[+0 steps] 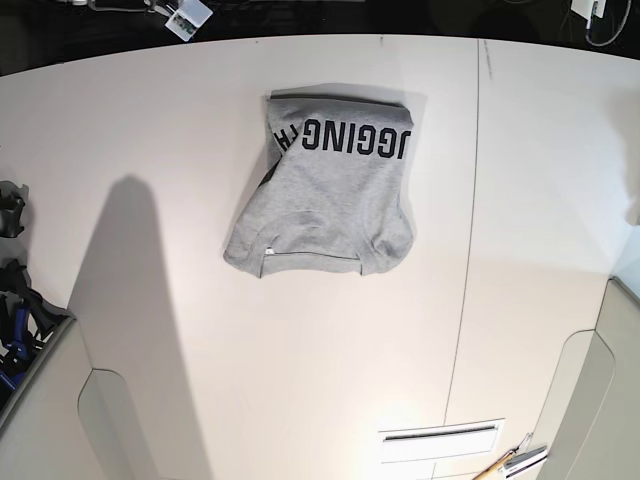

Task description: Fold the T-shirt properly

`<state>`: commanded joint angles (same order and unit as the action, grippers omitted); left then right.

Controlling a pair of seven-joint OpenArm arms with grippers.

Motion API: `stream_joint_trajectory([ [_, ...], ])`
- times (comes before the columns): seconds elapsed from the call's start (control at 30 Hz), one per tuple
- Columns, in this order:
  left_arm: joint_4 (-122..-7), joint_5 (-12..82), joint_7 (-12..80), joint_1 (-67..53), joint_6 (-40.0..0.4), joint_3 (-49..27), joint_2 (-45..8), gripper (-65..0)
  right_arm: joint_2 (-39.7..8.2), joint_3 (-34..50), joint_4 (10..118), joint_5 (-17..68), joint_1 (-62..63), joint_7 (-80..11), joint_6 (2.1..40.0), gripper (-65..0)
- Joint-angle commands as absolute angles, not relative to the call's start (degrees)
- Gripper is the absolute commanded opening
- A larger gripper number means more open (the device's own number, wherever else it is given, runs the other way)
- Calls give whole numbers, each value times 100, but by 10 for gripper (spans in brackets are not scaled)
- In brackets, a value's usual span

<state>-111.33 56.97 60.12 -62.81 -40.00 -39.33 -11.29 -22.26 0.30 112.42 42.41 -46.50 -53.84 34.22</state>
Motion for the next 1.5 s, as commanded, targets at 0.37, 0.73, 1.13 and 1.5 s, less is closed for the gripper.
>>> stream_joint_trajectory([
  [0.37, -9478, 4287, 4724, -6447, -4000, -3177, -1181, -633, -2506, 23, 9710, 4268, -4650, -5229, 3336, -650],
  [0.73, -7762, 2316, 2676, -5994, -3883, -1118, -1640, -633, -2504, -23, 8567, 4064, -4311, -4941, 3170, -650],
  [1.13, -4338, 1291, 1382, -3627, -3492, 454, -1470, -633, -2123, -1653, 5422, 3247, -2386, -4045, 2661, -650],
  [1.5, -3667, 659, 1372, -2281, -2071, 1391, -1594, -633, -1411, -1717, 4692, 1505, -1900, -3562, 1925, -650],
])
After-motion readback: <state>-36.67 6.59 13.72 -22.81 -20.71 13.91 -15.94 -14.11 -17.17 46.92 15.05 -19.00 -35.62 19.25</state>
